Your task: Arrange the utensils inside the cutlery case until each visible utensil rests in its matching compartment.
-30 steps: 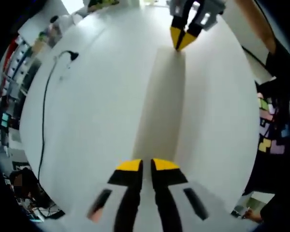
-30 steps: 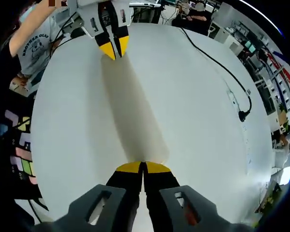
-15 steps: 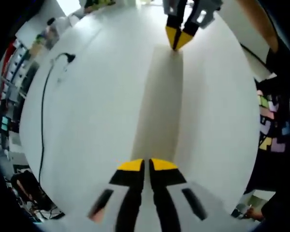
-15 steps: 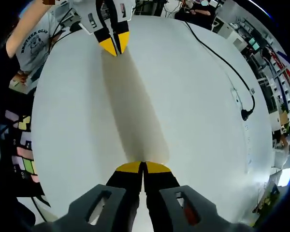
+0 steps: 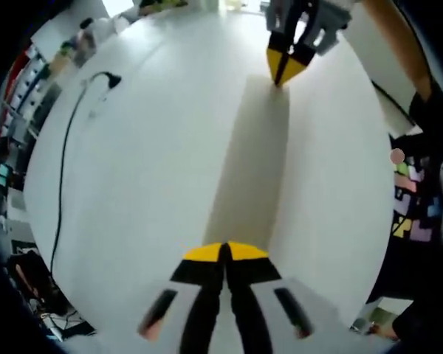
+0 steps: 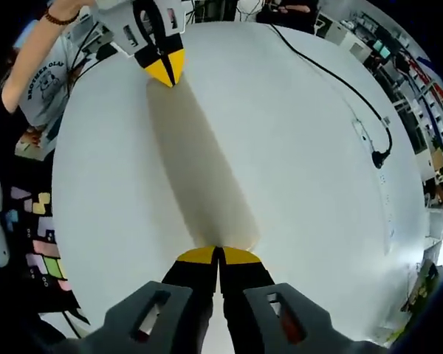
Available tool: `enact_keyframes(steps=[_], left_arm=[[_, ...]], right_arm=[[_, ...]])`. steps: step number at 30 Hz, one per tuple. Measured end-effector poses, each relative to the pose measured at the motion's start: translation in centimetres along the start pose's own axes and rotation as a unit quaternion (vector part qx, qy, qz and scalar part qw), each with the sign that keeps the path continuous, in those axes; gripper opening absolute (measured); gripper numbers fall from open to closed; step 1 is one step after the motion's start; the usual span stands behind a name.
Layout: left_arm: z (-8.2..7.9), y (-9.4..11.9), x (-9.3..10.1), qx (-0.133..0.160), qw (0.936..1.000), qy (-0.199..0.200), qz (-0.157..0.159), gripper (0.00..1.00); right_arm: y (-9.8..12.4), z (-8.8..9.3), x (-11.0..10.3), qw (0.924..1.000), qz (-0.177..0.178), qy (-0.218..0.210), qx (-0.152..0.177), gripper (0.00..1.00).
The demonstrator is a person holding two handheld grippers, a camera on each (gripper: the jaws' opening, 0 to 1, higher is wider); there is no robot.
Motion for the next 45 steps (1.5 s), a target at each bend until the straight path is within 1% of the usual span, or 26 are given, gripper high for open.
enact_keyframes(steps=[1,2,3,4,6,7,8,10,13,16,19,22,25,27,29,30,31,32,33,34,35,37,39,40,42,45], left_arm=[[0.0,0.0,0.0,0.000,1.0000,0.002,-0.001,0.01],[0.0,0.0,0.0,0.001,1.0000,0.000,-0.002,0.01],[-0.1,-0.1,0.1,-0.001,1.0000,-0.005,-0.005,0.01],[-0.2,-0.1,0.1,-0.008,0.9999,-0.007,-0.010,0.00],[-0.3,-0.2,0.2,-0.033,0.9992,-0.007,-0.020,0.00],[-0.4,-0.2,0.3,-0.045,0.9984,-0.024,-0.027,0.00],[-0.6,-0.2,0.4,-0.052,0.9974,-0.040,-0.031,0.00],[-0.8,-0.2,0.5,-0.075,0.9951,-0.050,-0.040,0.00],[-1.1,-0.3,0.6,-0.091,0.9927,-0.065,-0.045,0.00],[-1.1,-0.1,0.3,-0.092,0.9925,-0.066,-0.047,0.00],[-0.9,-0.1,-0.1,-0.079,0.9953,-0.043,-0.035,0.00],[-0.7,0.0,-0.2,-0.070,0.9965,-0.035,-0.031,0.00],[-0.8,0.0,-0.3,-0.068,0.9967,-0.035,-0.029,0.00],[-0.9,0.0,-0.3,-0.067,0.9966,-0.040,-0.029,0.00],[-0.9,0.1,-0.4,-0.061,0.9962,-0.057,-0.027,0.00],[-0.9,0.1,-0.4,-0.061,0.9962,-0.055,-0.027,0.00],[-0.9,0.1,-0.5,-0.061,0.9962,-0.055,-0.027,0.00],[-1.0,0.1,-0.5,-0.061,0.9963,-0.055,-0.026,0.00],[-1.1,0.1,-0.6,-0.056,0.9966,-0.052,-0.033,0.00],[-1.2,0.1,-0.6,-0.052,0.9966,-0.052,-0.035,0.00],[-1.3,0.1,-0.6,-0.049,0.9967,-0.054,-0.036,0.00],[-2.2,-0.1,-0.3,-0.025,0.9981,-0.048,-0.028,0.00],[-3.3,0.2,0.6,-0.001,0.9994,-0.034,-0.006,0.00],[-3.8,0.6,0.9,0.004,0.9993,-0.036,-0.012,0.00],[-4.8,1.0,1.5,0.020,0.9982,-0.054,-0.017,0.00],[-5.9,1.1,2.9,0.038,0.9979,-0.051,0.005,0.00]], right_arm=[[-0.1,0.0,0.0,1.0000,0.000,-0.002,-0.001,0.00],[0.0,0.0,0.1,0.9998,0.000,-0.020,-0.001,0.00],[-0.1,-0.1,0.2,0.9999,-0.004,-0.015,-0.003,0.00],[-0.2,-0.1,0.1,0.9992,-0.007,-0.038,-0.006,0.00],[0.1,-0.2,0.0,0.9998,-0.008,-0.016,-0.007,0.00],[0.0,-0.2,0.0,0.9999,-0.008,-0.009,-0.006,0.00],[0.1,-0.2,0.0,0.9999,-0.007,-0.011,-0.003,0.00],[0.1,-0.2,0.0,0.9999,-0.005,-0.016,0.001,0.00],[0.2,-0.2,0.2,0.9997,-0.005,-0.024,0.007,0.00],[0.3,-0.3,0.4,0.9996,-0.007,-0.026,0.007,0.00],[0.4,-0.2,0.6,0.9993,-0.011,-0.030,0.019,0.00],[0.5,0.0,0.8,0.9981,-0.023,-0.031,0.049,0.00],[0.6,0.1,0.8,0.9968,-0.030,-0.027,0.069,0.00],[0.5,0.1,0.8,0.9963,-0.037,-0.010,0.077,0.00],[0.6,-0.1,0.8,0.9970,-0.039,-0.006,0.066,0.00],[0.7,-0.2,0.8,0.9983,-0.035,0.013,0.044,0.00],[0.6,-0.7,0.9,0.9987,-0.018,0.027,0.039,0.00],[0.5,-2.0,0.7,0.9951,-0.019,0.059,0.077,0.00],[0.4,-3.2,0.0,0.9903,-0.040,0.074,0.110,0.00],[0.4,-4.0,-0.7,0.9862,-0.060,0.072,0.137,0.00],[0.4,-4.6,-1.1,0.9832,-0.071,0.071,0.152,0.00],[0.3,-4.9,-1.5,0.9827,-0.070,0.091,0.145,0.00],[0.1,-4.8,-1.2,0.9861,-0.051,0.096,0.126,0.00],[0.1,-4.8,-1.0,0.9874,-0.042,0.096,0.119,0.00],[-0.1,-4.6,-1.0,0.9879,-0.044,0.093,0.116,0.00],[-0.5,-4.3,-1.2,0.9873,-0.046,0.095,0.119,0.00]])
Point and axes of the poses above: the point that each gripper's makers call its tool centre point, and the gripper's own axes: y roughly backward along the fingers, x roughly to its right, z roughly out of its underside, the point moved 4 cm from there along y, roughly backward along the fingers, and after that the axes turned 14 degrees about -z, right-handed, at the moved point
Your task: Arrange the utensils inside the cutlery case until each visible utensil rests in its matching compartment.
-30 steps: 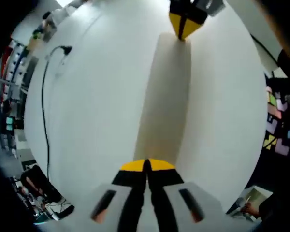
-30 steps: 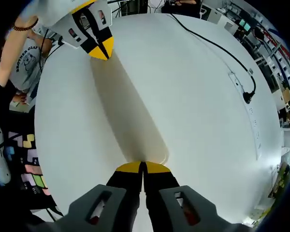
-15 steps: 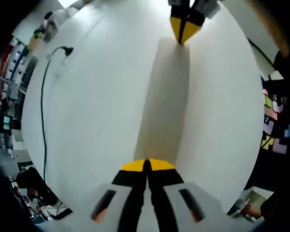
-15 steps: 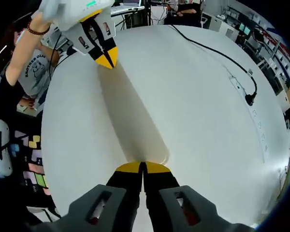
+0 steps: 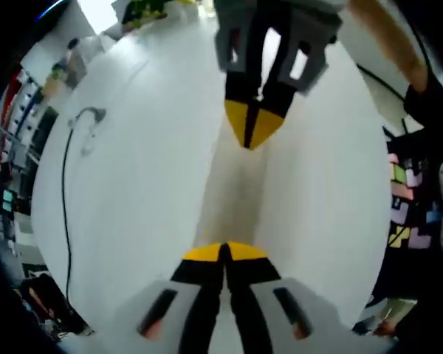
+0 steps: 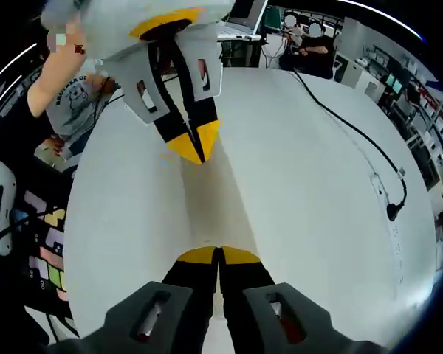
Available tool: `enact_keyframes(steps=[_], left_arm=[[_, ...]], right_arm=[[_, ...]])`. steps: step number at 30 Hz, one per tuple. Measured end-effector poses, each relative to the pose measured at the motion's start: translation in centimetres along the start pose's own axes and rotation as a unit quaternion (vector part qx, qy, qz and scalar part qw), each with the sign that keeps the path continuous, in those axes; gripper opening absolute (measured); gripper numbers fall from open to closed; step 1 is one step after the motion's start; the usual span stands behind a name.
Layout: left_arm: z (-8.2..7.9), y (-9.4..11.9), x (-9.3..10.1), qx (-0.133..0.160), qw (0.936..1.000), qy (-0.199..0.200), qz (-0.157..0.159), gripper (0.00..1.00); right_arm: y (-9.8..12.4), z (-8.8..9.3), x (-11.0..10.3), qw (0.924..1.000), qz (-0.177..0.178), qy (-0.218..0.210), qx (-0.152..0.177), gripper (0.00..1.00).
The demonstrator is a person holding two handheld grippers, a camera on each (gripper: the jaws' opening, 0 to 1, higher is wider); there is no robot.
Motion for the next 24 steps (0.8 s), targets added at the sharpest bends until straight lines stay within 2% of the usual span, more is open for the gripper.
enact_keyframes(steps=[1,2,5,9,11,16,21,24], left_arm=[[-0.3,-0.1,0.4,0.006,1.0000,0.002,0.006,0.00],[-0.5,-0.3,0.5,0.006,1.0000,0.002,0.006,0.00],[-0.6,-1.1,0.5,0.003,1.0000,-0.002,-0.001,0.00],[-0.4,-1.2,0.3,0.005,0.9999,0.010,0.000,0.00],[-0.3,-1.3,0.4,0.004,0.9999,0.015,0.000,0.00],[-0.1,-1.4,0.5,-0.002,0.9992,0.040,-0.006,0.00],[0.6,-1.4,0.7,0.037,0.9959,0.083,0.009,0.00],[0.8,-1.3,0.9,0.052,0.9956,0.077,0.003,0.00]], right_arm=[[0.0,0.0,0.1,1.0000,0.002,0.002,0.005,0.00],[-0.1,-0.4,0.4,0.9996,0.012,0.010,0.025,0.00],[-0.2,-0.1,0.2,0.9995,0.001,0.013,0.027,0.00],[-0.5,0.7,0.1,0.9999,0.001,0.010,0.010,0.00],[-0.5,0.5,0.0,0.9998,-0.003,0.010,0.017,0.00],[-0.8,0.5,-0.4,0.9997,0.011,-0.001,0.021,0.00],[-0.9,0.6,-0.6,0.9989,0.021,-0.030,0.031,0.00],[-1.1,0.6,-0.9,0.9987,0.029,-0.030,0.028,0.00]])
Point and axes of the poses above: the point that each gripper's makers call its tool centre point, and the gripper's own axes: y roughly backward along the fingers, x roughly to its right, z roughly out of its underside, the point moved 4 cm from there along y, roughly backward along the fingers, and after that the axes turned 14 degrees about -z, right-handed, at the moved point
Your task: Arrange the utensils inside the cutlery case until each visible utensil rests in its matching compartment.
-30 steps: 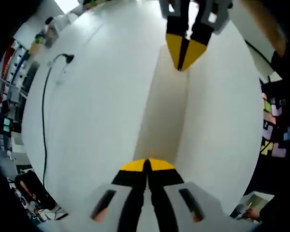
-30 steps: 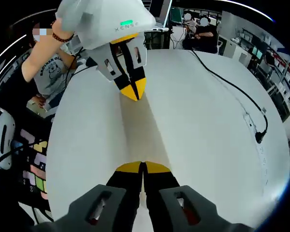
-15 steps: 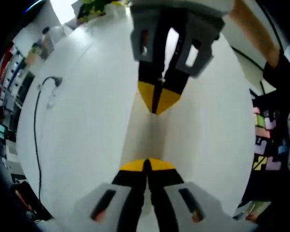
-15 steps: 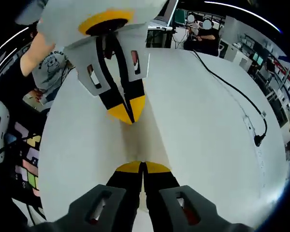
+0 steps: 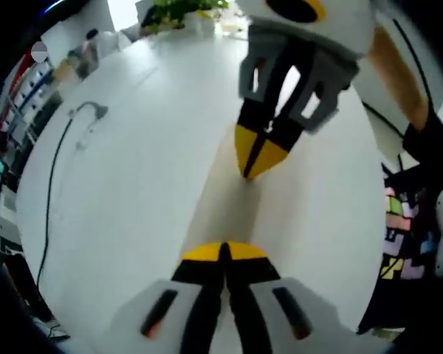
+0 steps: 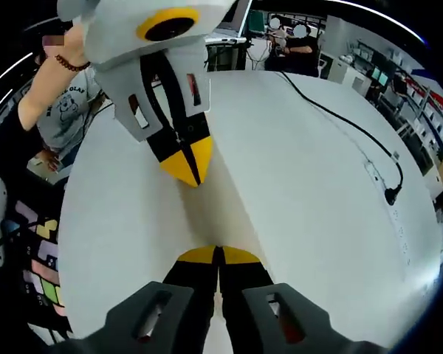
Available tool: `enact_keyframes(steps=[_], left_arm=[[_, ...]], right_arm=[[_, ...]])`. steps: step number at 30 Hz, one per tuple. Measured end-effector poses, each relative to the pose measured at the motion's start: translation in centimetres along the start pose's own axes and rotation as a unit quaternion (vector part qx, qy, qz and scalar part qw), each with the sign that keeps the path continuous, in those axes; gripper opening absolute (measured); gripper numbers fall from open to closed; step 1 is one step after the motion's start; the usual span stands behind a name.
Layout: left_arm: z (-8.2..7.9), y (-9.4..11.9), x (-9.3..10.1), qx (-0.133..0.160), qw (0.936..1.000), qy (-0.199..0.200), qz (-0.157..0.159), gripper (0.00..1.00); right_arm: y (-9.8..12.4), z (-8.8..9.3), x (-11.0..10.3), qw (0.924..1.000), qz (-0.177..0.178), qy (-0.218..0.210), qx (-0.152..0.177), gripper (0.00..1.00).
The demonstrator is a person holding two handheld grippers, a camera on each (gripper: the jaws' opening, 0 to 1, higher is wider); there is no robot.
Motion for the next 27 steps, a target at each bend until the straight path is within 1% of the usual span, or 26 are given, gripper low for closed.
enact_keyframes(steps=[2,5,6,10,13,15,16,17,19,20,21,22,23,24,25,26,27], left_arm=[[-0.1,0.0,0.2,-0.003,0.9999,-0.009,-0.009,0.00],[-0.4,-0.1,0.2,-0.026,0.9989,-0.031,-0.022,0.00],[-0.5,-0.2,0.3,-0.027,0.9988,-0.034,-0.024,0.00],[-0.5,-0.2,0.1,-0.030,0.9989,-0.025,-0.027,0.00],[-0.3,-0.2,-0.1,-0.024,0.9994,-0.014,-0.022,0.00],[-0.3,-0.1,-0.3,-0.016,0.9998,-0.004,-0.011,0.00],[-0.3,-0.1,-0.3,-0.015,0.9999,0.005,-0.006,0.00],[-0.3,-0.1,-0.4,-0.015,0.9999,0.004,-0.004,0.00],[-0.3,-0.1,-0.3,-0.007,0.9998,-0.019,0.002,0.00],[-0.4,-0.1,-0.3,-0.006,0.9997,-0.024,0.003,0.00],[-0.5,-0.1,-0.3,-0.009,0.9997,-0.023,0.001,0.00],[-0.3,0.2,-0.1,-0.041,0.9991,-0.012,-0.002,0.00],[-0.5,0.5,0.1,-0.047,0.9986,-0.023,0.004,0.02],[-1.1,0.8,0.3,-0.031,0.9981,-0.053,0.006,0.03],[-1.5,0.9,0.4,-0.023,0.9971,-0.072,0.005,0.05],[-1.8,1.2,0.2,-0.018,0.9958,-0.089,-0.004,0.06],[-2.0,1.4,0.2,-0.015,0.9954,-0.094,-0.014,0.07]], right_arm=[[0.0,0.0,0.0,1.0000,0.004,0.000,-0.002,0.00],[-0.1,-0.1,0.1,0.9999,0.009,-0.009,0.006,0.00],[-0.1,-0.1,0.2,0.9998,0.011,-0.014,0.009,0.00],[-0.2,-0.2,0.2,0.9998,0.011,-0.017,0.009,0.00],[-0.3,-0.2,0.4,0.9996,0.007,-0.018,0.022,0.00],[-0.3,-0.3,0.5,0.9995,0.002,-0.017,0.025,0.00],[-0.3,-0.4,0.4,0.9998,0.000,-0.005,0.020,0.00],[-0.3,-0.5,0.4,0.9999,-0.002,0.010,0.013,0.00],[-0.3,-0.6,0.4,0.9998,-0.003,0.019,0.007,0.00],[-0.3,-0.7,0.5,0.9993,-0.006,0.036,0.002,0.00],[-0.3,-0.7,0.5,0.9989,-0.009,0.047,0.002,0.00],[-0.2,-0.6,0.6,0.9991,-0.011,0.042,0.002,0.00],[0.0,-0.7,0.6,0.9995,-0.017,0.025,0.010,0.06],[0.2,-1.1,0.7,0.9991,-0.022,0.022,0.028,0.13],[0.4,-1.4,0.7,0.9984,-0.026,0.031,0.041,0.19],[0.7,-1.7,0.7,0.9978,-0.027,0.030,0.052,0.25],[1.0,-1.6,0.8,0.9979,-0.029,0.027,0.051,0.28]])
Point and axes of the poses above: the point that each gripper's makers call its tool centre point, and the gripper's own axes: y roughly backward along the fingers, x roughly to its right, z roughly out of its underside, the point moved 4 cm from there along y, roughly backward along the fingers, and after that the axes turned 14 degrees about -z, right-handed, at the moved point
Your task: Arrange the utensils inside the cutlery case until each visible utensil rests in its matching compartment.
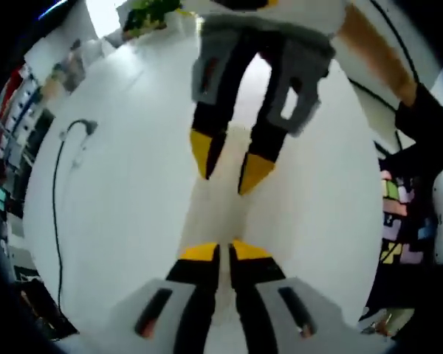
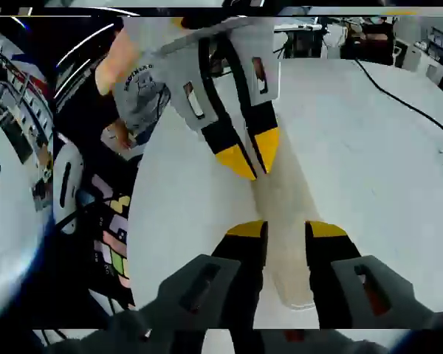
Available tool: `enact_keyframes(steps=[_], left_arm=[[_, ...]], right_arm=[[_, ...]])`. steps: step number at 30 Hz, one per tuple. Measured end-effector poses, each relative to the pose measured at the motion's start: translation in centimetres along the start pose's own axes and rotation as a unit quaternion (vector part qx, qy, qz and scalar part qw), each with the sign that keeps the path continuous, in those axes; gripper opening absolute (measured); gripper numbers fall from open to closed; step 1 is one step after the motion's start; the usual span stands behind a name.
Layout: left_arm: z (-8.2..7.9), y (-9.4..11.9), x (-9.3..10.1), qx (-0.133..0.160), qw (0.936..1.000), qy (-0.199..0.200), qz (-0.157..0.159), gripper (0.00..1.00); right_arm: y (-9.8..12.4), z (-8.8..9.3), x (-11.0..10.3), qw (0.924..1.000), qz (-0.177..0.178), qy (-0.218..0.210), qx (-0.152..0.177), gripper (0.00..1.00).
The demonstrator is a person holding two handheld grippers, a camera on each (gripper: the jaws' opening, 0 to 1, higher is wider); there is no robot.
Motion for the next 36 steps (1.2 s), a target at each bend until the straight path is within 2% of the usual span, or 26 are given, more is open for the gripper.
enact_keyframes(steps=[2,3,5,6,7,9,10,11,12,15,19,21,26,29,32,36], left_arm=[[0.1,0.2,-0.3,-0.001,1.0000,-0.006,-0.006,0.12],[0.2,0.2,-0.4,-0.002,0.9999,-0.009,-0.005,0.15],[0.9,0.2,-0.3,-0.014,0.9997,-0.018,0.005,0.19],[2.0,0.2,-1.0,-0.021,0.9991,-0.036,0.001,0.32],[2.3,0.3,-1.2,-0.020,0.9990,-0.040,0.001,0.34],[3.2,0.4,-0.6,-0.024,0.9937,-0.103,0.037,0.41],[3.3,0.3,-0.4,-0.021,0.9921,-0.115,0.045,0.45],[3.7,0.1,-0.1,-0.026,0.9925,-0.108,0.051,0.48],[3.9,-0.1,-0.1,-0.032,0.9926,-0.104,0.054,0.52],[4.6,-0.8,-0.9,-0.035,0.9929,-0.105,0.042,0.70],[5.8,-1.6,-2.1,-0.047,0.9952,-0.082,0.024,0.91],[6.4,-2.0,-2.4,-0.051,0.9950,-0.084,0.019,1.00],[7.0,-2.4,-2.3,-0.053,0.9959,-0.065,0.035,0.99],[7.1,-2.7,-1.9,-0.061,0.9956,-0.055,0.046,0.92],[7.1,-2.9,-1.8,-0.063,0.9956,-0.053,0.046,0.91],[7.2,-3.3,-1.5,-0.077,0.9945,-0.047,0.053,0.83]], right_arm=[[0.4,0.3,0.0,0.9999,0.008,-0.003,-0.010,0.37],[0.8,0.9,0.1,0.9994,0.015,0.006,-0.030,0.44],[1.0,1.2,0.1,0.9992,0.019,0.010,-0.035,0.53],[1.7,2.4,0.3,0.9981,0.027,0.013,-0.053,0.60],[1.8,2.6,0.4,0.9978,0.028,0.015,-0.058,0.61],[1.8,3.1,0.4,0.9973,0.027,0.021,-0.066,0.64],[1.7,3.2,0.3,0.9972,0.022,0.029,-0.066,0.67],[1.4,3.3,0.1,0.9975,0.012,0.037,-0.059,0.70],[0.9,3.5,-0.5,0.9972,-0.015,0.042,-0.060,0.74],[0.4,3.8,-0.5,0.9967,-0.016,0.044,-0.066,0.79],[0.1,4.0,0.1,0.9967,-0.015,0.039,-0.070,0.78],[-0.1,4.3,0.2,0.9962,-0.018,0.033,-0.078,0.77],[-0.3,4.5,0.3,0.9953,-0.022,0.031,-0.089,0.76],[-0.4,4.3,0.6,0.9947,-0.019,0.034,-0.096,0.73],[-0.7,4.4,0.6,0.9936,-0.028,0.031,-0.105,0.71],[-1.2,4.4,0.6,0.9923,-0.033,0.026,-0.116,0.66]])
Point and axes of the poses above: the point that each gripper's makers call its tool centre point, and the gripper's own axes: y roughly backward along the fingers, x roughly to its right, z roughly out of its underside, the point moved 4 cm from there along y, roughly backward along the fingers, and after that the axes turned 14 degrees about -z, right-handed, at the moved point
